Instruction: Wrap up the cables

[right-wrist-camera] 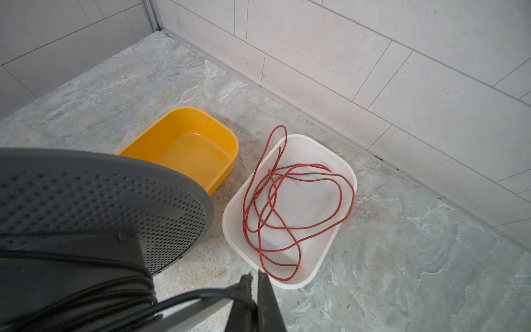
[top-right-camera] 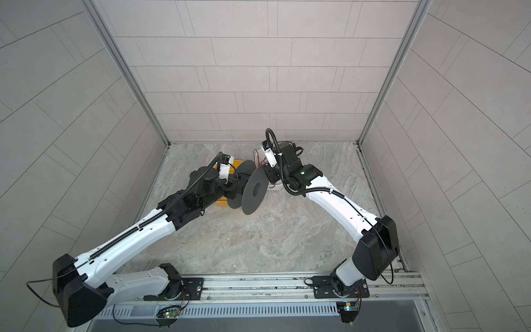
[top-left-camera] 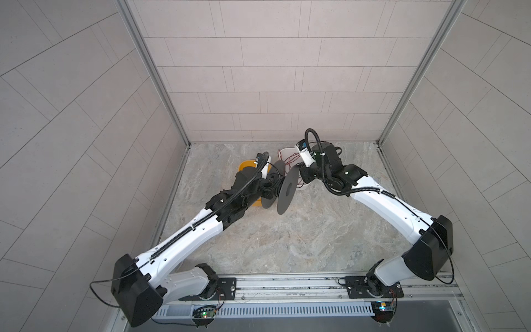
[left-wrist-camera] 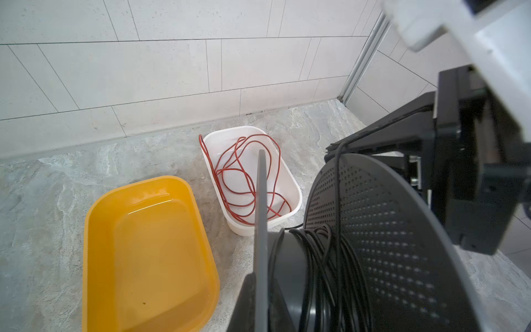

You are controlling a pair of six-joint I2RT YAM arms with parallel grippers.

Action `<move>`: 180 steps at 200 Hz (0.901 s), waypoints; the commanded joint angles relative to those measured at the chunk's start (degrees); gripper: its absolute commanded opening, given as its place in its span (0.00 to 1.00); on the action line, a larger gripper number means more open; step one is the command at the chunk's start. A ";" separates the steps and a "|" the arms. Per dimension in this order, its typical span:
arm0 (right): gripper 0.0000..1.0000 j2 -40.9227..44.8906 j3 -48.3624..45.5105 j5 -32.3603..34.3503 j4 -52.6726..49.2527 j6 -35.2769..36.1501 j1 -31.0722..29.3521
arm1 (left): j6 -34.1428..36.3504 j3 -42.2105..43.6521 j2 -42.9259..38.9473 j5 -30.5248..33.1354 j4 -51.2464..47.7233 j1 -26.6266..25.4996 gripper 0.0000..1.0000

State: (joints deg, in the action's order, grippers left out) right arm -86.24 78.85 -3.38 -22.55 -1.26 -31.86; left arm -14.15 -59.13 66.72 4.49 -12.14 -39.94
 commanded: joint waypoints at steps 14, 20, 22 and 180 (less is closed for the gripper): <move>0.00 3.31 -6.32 -1.36 6.46 -2.70 4.23 | -2.89 -4.14 -4.97 -2.87 -0.14 0.19 0.00; 0.01 3.79 -7.72 -2.43 7.81 -2.62 4.34 | -2.98 -4.55 -5.10 -3.65 -0.49 0.22 0.00; 0.01 3.90 -8.22 -2.87 8.40 -2.59 4.34 | -2.98 -4.75 -5.17 -3.95 -0.55 0.22 0.00; 0.31 13.82 -25.17 -7.33 26.76 -2.64 5.12 | -2.77 -10.98 -5.77 -6.31 -7.80 0.22 0.00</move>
State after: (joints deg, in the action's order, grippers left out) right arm -75.09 55.81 -10.07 0.64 -3.14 -26.94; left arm -16.05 -66.28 61.63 -2.00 -22.55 -39.90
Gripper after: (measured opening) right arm 0.307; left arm 0.074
